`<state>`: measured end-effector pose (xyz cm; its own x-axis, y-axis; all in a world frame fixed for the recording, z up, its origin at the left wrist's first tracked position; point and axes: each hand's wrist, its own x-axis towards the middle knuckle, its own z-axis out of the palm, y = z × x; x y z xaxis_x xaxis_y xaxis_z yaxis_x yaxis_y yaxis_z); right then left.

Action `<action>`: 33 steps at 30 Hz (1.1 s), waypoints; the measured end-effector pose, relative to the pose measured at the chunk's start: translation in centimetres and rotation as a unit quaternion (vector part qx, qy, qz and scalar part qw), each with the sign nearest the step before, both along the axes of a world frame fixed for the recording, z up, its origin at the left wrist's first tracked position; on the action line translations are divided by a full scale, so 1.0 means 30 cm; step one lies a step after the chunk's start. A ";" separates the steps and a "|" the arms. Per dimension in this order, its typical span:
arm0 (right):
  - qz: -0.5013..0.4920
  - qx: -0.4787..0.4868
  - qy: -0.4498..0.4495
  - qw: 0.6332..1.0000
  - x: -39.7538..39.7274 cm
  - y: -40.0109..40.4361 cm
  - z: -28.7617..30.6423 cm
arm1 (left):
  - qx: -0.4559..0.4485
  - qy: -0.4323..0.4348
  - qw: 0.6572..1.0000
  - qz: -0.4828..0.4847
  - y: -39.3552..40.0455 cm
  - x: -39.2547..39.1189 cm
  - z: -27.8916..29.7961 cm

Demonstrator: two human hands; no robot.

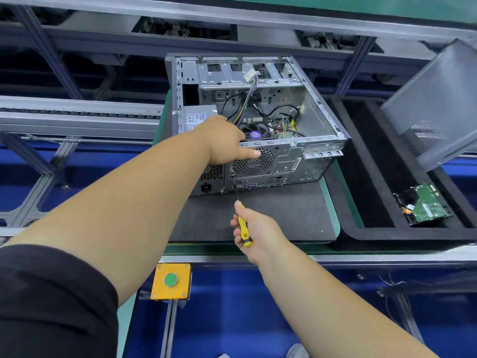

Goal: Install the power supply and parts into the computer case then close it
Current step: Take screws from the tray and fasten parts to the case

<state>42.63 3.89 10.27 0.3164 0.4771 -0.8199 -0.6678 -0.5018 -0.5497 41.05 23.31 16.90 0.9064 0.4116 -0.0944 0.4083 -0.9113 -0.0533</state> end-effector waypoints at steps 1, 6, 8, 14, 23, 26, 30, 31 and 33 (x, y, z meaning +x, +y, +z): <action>0.015 -0.010 -0.011 1.000 -0.003 0.001 0.005 | 0.001 -0.001 1.000 -0.001 0.000 -0.001 0.000; 0.045 -0.032 -0.041 0.998 0.005 0.008 0.012 | 0.000 -0.002 1.000 0.001 0.001 0.001 -0.001; 0.049 -0.035 -0.033 0.998 0.015 0.009 0.013 | 0.001 -0.006 1.000 -0.001 -0.001 0.001 -0.001; 0.016 0.006 0.032 0.999 0.024 -0.005 -0.002 | -0.004 -0.009 1.000 0.004 -0.005 0.002 0.001; 0.007 -0.011 -0.045 0.999 0.012 0.011 -0.011 | -0.005 -0.002 1.000 0.004 -0.004 0.001 -0.001; 0.009 -0.011 -0.015 1.000 0.012 0.012 0.001 | -0.006 0.003 1.000 0.008 -0.004 0.000 0.000; 0.003 0.003 0.023 1.000 0.027 0.000 0.006 | -0.009 0.004 1.000 0.004 -0.010 -0.002 0.006; 0.002 0.005 0.033 0.999 0.032 -0.002 0.008 | -0.011 0.007 1.000 0.004 -0.012 -0.003 0.008; -0.003 0.010 0.065 0.998 0.039 -0.003 0.011 | -0.014 0.013 1.000 0.007 -0.015 -0.005 0.011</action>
<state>43.80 3.78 10.60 0.2105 0.4925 -0.8445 -0.7368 -0.4878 -0.4681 40.91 22.87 17.23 0.8973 0.4219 -0.1298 0.4204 -0.9065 -0.0395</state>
